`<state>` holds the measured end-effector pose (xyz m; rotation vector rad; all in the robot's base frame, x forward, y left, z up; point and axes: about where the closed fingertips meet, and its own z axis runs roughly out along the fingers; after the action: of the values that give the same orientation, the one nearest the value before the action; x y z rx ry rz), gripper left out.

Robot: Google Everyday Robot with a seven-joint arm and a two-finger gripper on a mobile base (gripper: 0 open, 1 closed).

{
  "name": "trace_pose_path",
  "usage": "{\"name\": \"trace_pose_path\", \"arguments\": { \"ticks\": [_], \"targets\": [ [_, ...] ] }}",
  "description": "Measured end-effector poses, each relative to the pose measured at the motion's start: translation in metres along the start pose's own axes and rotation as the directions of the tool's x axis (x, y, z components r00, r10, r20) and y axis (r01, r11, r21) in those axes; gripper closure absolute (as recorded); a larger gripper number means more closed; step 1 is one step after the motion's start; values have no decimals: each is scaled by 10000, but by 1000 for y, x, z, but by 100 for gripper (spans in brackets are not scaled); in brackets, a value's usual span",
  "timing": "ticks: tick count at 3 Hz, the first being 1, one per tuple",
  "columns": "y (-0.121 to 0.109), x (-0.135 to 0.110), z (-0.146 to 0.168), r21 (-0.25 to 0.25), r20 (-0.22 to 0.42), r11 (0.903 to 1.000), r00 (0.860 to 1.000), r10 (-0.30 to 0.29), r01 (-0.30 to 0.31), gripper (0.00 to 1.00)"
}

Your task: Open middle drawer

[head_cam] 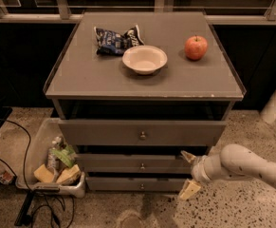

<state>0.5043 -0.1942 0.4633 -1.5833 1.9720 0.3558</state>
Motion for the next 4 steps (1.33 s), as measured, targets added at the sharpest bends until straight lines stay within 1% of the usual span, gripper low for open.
{"name": "trace_pose_path", "arguments": {
  "ticks": [1, 2, 3, 4],
  "targets": [
    [-1, -2, 10, 113, -99, 9993, 9993, -353, 354, 0],
    [-8, -4, 28, 161, 15, 9969, 9970, -770, 770, 0],
    [-17, -1, 46, 185, 154, 9959, 9959, -892, 890, 0],
    [-47, 12, 64, 325, 645, 9988, 9972, -382, 361, 0]
  ]
}}
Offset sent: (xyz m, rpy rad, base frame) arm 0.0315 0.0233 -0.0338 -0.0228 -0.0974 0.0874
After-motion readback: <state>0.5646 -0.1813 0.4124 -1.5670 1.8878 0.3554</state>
